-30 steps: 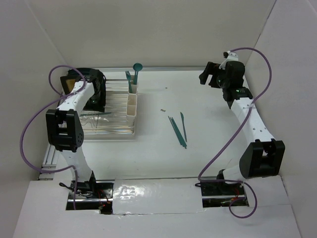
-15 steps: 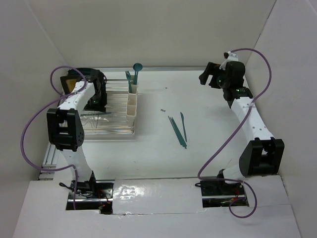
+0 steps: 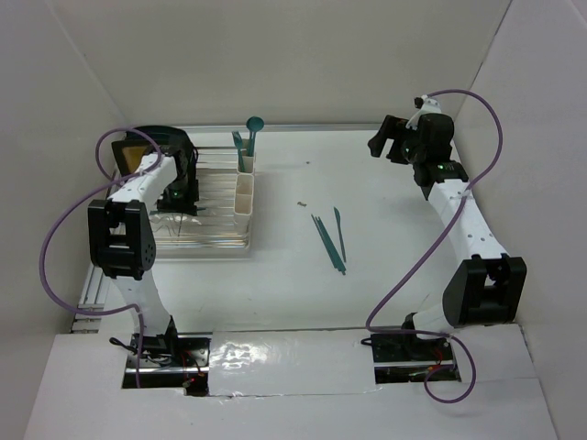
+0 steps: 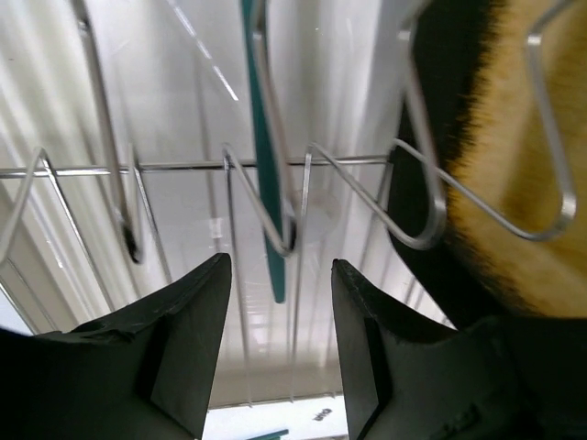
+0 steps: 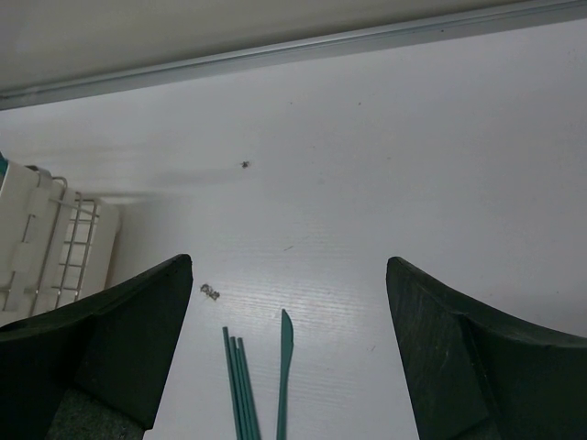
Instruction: Sort the eating utensils into containers
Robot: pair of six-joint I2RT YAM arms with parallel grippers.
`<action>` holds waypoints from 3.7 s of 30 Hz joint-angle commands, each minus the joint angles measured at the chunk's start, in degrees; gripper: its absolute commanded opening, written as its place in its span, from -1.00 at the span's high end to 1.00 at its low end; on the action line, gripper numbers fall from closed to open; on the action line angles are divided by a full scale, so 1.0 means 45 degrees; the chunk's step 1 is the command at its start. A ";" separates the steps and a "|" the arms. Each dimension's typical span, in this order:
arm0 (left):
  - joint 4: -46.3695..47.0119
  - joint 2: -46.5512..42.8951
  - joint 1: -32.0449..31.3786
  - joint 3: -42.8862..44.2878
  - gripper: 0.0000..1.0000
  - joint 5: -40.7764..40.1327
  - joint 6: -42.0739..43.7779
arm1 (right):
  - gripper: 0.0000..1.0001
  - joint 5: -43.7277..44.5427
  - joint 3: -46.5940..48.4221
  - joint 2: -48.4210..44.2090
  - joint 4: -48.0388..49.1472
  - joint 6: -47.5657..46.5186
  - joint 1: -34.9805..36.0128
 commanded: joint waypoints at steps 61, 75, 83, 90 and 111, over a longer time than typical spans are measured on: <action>-0.1003 -0.1291 0.0283 0.0302 1.00 0.0463 -0.0678 | -0.84 -0.0039 -0.0223 -0.0252 -0.0280 0.0493 -0.0191; -0.0323 -0.2736 -0.0420 0.1006 1.00 0.0112 -0.0114 | -0.83 -0.0411 0.0011 -0.0193 -0.0280 0.0551 -0.0211; 0.2912 -0.4021 -0.0635 0.0656 1.00 0.0969 0.5064 | -0.82 -0.0411 -0.0106 -0.0447 -0.0280 0.0453 -0.0191; 1.6360 -0.6505 -0.0635 -0.4148 1.00 0.8172 1.5553 | -0.82 -0.0684 -0.0106 -0.0408 -0.0280 0.0453 -0.0191; 2.2353 -0.6293 -0.0947 -0.7568 1.00 1.5381 1.9378 | -0.83 0.0000 -0.1337 -0.2263 -0.0865 0.0141 -0.0563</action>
